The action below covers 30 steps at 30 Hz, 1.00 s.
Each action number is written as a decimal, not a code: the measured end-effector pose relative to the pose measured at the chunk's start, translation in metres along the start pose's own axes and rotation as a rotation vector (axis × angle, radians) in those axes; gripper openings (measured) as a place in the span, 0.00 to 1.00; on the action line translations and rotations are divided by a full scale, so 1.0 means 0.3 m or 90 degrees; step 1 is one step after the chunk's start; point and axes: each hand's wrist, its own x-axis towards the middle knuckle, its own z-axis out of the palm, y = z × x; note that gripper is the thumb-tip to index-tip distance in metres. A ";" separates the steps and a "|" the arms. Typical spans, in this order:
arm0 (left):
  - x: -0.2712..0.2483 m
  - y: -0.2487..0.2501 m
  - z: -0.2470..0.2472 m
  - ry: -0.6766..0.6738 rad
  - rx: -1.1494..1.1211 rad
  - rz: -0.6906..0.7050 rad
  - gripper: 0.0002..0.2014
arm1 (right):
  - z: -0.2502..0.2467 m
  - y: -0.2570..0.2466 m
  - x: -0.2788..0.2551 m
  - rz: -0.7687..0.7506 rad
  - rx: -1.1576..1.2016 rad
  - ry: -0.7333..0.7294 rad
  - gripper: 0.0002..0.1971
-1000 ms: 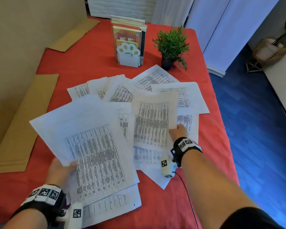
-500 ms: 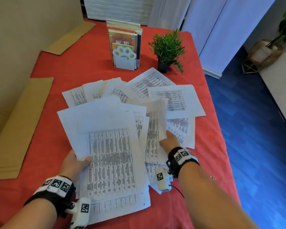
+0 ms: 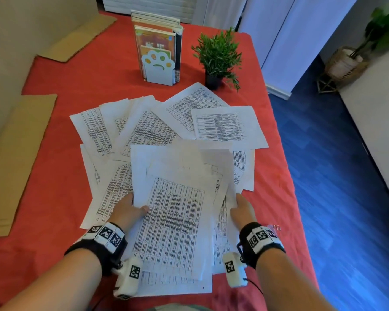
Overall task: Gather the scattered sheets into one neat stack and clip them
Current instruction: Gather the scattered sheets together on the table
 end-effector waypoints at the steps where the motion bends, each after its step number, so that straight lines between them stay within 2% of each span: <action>1: -0.002 0.007 0.002 0.002 -0.008 -0.003 0.18 | -0.005 0.013 0.006 0.016 0.019 -0.010 0.25; 7: -0.022 0.007 0.065 0.019 0.034 0.002 0.15 | 0.056 -0.009 -0.044 0.039 0.123 -0.124 0.13; 9: -0.039 0.012 0.089 0.016 0.058 0.001 0.14 | 0.079 -0.021 -0.060 0.041 0.122 -0.112 0.08; 12: -0.047 0.009 0.103 0.038 0.107 -0.013 0.15 | 0.071 -0.046 -0.087 0.079 0.192 -0.102 0.20; 14: -0.056 0.003 0.112 0.028 0.141 -0.024 0.19 | 0.068 -0.055 -0.100 0.067 0.189 -0.124 0.29; 16: -0.072 0.012 0.123 0.010 0.136 -0.025 0.22 | 0.082 -0.056 -0.117 0.016 0.110 -0.144 0.29; 19: -0.084 0.029 0.124 0.016 0.096 -0.022 0.24 | 0.100 -0.048 -0.135 -0.039 0.055 -0.159 0.22; 21: -0.087 0.035 0.110 0.020 0.009 -0.010 0.26 | 0.092 -0.035 -0.144 -0.052 0.106 -0.161 0.20; 23: -0.090 0.031 0.089 0.026 -0.065 0.012 0.30 | 0.075 -0.005 -0.135 -0.064 0.174 -0.170 0.22; 27: -0.123 0.048 0.058 0.019 -0.063 0.045 0.30 | 0.025 -0.028 -0.154 -0.114 0.168 -0.189 0.24; 30: -0.166 0.117 0.046 0.042 -0.090 0.103 0.31 | 0.007 -0.075 -0.167 -0.163 0.220 -0.136 0.30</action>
